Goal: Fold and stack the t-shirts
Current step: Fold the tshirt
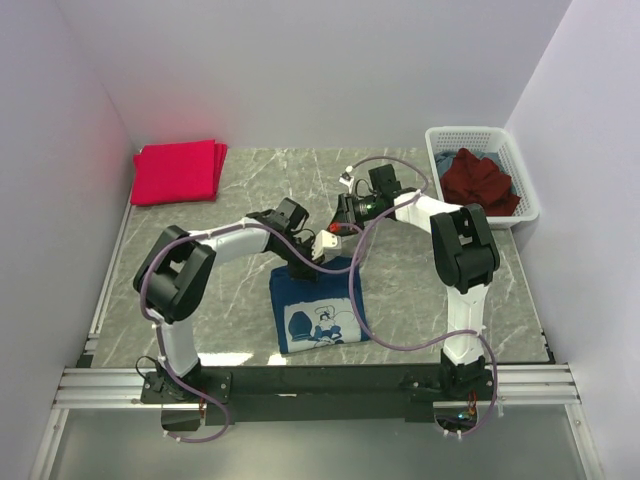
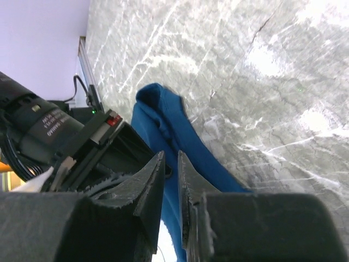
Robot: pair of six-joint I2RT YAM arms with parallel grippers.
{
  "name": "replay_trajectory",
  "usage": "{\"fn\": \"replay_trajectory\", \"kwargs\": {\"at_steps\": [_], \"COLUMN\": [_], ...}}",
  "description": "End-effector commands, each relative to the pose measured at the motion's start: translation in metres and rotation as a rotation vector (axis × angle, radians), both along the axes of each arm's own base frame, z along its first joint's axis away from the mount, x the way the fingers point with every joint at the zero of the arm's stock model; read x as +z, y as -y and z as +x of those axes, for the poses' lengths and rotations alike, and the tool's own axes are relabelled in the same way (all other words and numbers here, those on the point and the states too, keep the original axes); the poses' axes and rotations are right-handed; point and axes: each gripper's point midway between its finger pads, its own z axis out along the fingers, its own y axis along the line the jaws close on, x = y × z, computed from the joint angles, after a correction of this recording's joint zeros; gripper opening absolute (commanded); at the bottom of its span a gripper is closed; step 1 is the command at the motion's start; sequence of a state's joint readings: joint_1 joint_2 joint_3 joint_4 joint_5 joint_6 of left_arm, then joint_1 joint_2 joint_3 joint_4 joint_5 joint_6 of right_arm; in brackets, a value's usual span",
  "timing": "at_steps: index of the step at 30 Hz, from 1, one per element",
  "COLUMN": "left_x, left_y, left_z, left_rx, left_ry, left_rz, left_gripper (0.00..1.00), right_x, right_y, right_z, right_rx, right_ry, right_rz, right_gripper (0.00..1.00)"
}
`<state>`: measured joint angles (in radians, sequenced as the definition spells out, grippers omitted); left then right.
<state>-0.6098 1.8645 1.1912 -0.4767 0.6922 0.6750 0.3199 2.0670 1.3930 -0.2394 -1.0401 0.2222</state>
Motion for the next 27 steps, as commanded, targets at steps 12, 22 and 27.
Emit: {"fn": "replay_trajectory", "kwargs": {"at_steps": [12,22,27], "left_x": [0.061,0.075,0.086], "left_y": [0.004,0.002,0.005], "left_z": [-0.017,-0.013,-0.005], "left_rx": [-0.070,-0.094,-0.090], "left_ry": [0.292,0.399,0.455], "left_rz": [-0.058,-0.037,-0.048], "left_gripper": [0.01,0.01,0.01], "right_x": [-0.012,-0.055,-0.074], "right_y": [-0.028,-0.046,-0.043], "right_z": [-0.018,-0.056,-0.067], "right_rx": [0.059,0.114,0.123], "right_ry": [-0.071,-0.270,-0.324], "right_rz": [0.084,0.100,0.070], "right_gripper": [0.21,0.19,0.19]}}
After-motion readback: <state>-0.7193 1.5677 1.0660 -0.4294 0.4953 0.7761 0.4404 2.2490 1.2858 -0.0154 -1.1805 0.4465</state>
